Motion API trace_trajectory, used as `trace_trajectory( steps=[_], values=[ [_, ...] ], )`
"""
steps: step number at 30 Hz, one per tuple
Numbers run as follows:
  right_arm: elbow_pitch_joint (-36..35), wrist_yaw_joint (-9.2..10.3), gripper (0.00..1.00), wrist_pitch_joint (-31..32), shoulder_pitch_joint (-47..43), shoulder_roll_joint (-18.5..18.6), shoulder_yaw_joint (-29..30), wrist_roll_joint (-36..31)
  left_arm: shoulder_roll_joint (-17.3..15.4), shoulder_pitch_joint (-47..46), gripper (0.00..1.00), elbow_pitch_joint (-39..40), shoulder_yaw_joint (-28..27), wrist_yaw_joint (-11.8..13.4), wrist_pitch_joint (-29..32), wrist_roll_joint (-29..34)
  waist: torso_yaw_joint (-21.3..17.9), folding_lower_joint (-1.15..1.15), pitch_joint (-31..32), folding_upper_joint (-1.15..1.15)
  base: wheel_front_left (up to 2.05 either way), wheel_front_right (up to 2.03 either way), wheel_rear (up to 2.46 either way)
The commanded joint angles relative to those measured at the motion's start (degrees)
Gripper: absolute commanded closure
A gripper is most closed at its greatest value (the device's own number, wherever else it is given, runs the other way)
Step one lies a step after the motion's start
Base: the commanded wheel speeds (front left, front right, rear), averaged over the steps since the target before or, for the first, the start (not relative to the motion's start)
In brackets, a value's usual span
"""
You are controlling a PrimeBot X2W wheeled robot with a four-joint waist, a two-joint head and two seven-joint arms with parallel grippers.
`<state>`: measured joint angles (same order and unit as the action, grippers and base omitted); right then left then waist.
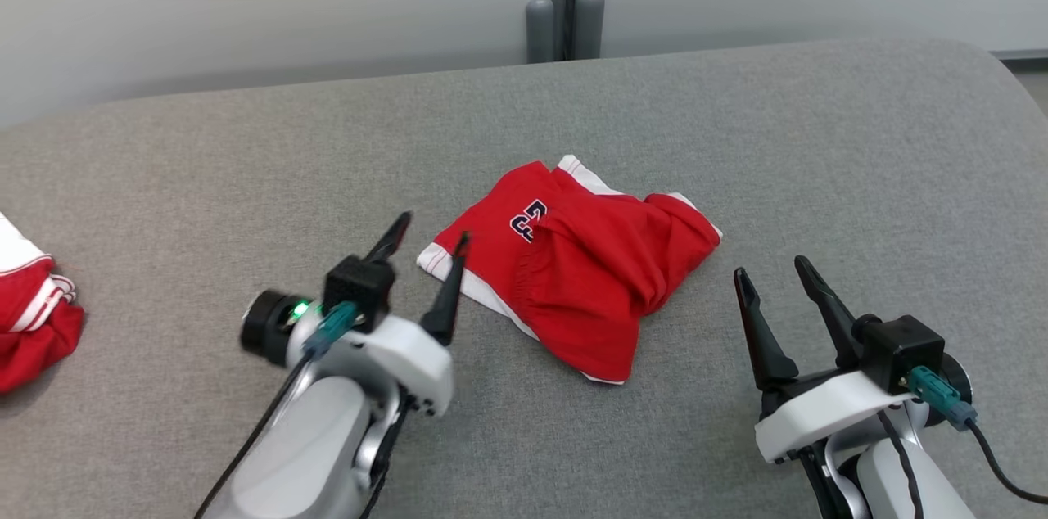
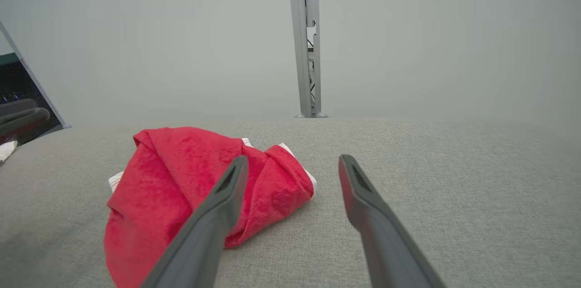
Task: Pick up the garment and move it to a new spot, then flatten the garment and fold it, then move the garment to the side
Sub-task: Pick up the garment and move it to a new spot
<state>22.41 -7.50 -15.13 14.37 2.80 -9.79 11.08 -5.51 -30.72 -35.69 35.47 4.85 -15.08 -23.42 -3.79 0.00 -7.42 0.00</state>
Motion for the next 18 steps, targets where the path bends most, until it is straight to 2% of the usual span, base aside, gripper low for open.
trace_trajectory(
  steps=[1,10,18],
  values=[
    [-0.1,0.02,0.00,0.0,-1.1,0.3,0.2,0.4,-1.1,2.9,0.00,1.0,-2.8,0.8,-0.1,1.1,0.7,0.00,1.0,0.00,0.00,0.00,0.00],
    [-0.6,0.01,0.00,0.0,-3.3,0.3,1.1,0.2,-3.3,15.5,0.00,7.3,-16.2,2.2,-0.1,5.4,2.6,0.00,3.7,0.00,0.00,0.00,0.00],
    [-0.2,0.02,0.00,0.0,-4.8,0.3,1.2,0.6,-1.7,26.2,0.00,13.0,-26.8,2.1,-0.1,9.1,3.4,0.00,6.0,0.00,0.00,0.00,0.00]
  ],
)
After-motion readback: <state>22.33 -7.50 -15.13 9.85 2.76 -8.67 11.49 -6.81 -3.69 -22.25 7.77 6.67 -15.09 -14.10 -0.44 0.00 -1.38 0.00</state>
